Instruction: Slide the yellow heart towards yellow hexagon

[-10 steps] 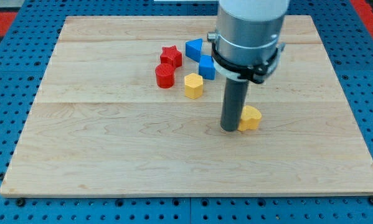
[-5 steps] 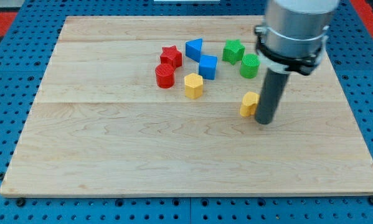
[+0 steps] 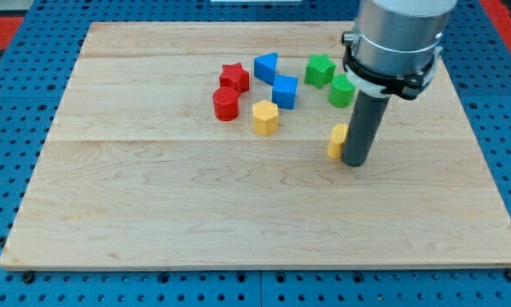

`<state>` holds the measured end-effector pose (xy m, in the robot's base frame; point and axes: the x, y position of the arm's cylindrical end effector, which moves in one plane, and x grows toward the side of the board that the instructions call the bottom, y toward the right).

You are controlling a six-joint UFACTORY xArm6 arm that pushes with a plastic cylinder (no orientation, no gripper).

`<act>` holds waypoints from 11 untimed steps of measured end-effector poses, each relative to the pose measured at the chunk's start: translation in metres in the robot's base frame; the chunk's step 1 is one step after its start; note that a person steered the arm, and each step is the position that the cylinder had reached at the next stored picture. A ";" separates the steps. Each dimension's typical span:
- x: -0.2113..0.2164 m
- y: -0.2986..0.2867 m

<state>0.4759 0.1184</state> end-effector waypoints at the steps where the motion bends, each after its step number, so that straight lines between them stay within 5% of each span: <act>1: -0.015 -0.001; 3: -0.034 0.002; 5: -0.037 0.066; 11: -0.048 0.011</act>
